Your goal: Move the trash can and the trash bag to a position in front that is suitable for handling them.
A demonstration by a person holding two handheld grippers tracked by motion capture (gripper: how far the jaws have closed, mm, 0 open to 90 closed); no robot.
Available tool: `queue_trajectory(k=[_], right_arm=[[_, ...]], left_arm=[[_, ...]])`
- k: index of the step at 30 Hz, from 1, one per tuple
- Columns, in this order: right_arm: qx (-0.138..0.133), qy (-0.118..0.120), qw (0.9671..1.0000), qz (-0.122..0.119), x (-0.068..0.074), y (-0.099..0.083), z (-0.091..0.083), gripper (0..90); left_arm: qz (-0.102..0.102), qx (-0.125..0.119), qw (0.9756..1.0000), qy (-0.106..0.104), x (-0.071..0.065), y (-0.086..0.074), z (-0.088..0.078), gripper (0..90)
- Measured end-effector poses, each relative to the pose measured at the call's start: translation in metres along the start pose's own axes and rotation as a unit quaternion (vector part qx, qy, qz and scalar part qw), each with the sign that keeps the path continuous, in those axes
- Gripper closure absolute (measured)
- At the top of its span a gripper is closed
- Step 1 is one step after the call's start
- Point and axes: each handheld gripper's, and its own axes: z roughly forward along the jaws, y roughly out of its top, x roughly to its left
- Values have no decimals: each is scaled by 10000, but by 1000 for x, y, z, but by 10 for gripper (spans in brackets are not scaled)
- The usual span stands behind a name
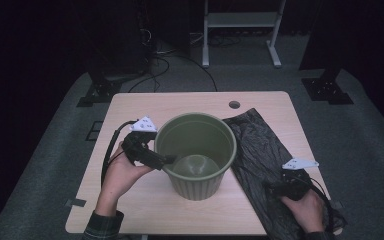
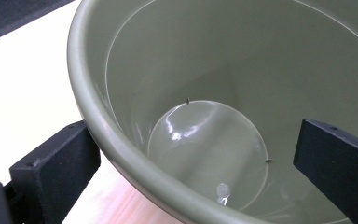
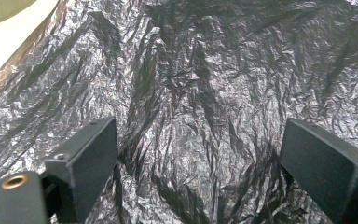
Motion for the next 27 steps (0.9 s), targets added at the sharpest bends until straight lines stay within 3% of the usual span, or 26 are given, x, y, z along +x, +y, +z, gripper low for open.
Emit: queue_trajectory(k=[5, 13, 19, 21, 27], right_arm=[[0, 2, 10000, -8, 0, 0, 0, 104], [-1, 5, 10000, -12, 0, 0, 0, 104], [-1, 9, 10000, -17, 0, 0, 0, 104], [-1, 11, 10000, -20, 0, 0, 0, 104], [-1, 11, 10000, -19, 0, 0, 0, 104]], left_arm=[[72, 15, 10000, -39, -9, 0, 1, 0], [43, -67, 9999, 90, -4, 6, -5, 0], [53, -257, 9994, 224, -1, 9, -25, 0], [55, -309, 9991, 282, -2, 4, -39, 0], [16, -381, 9983, 433, -5, -9, -60, 0]])
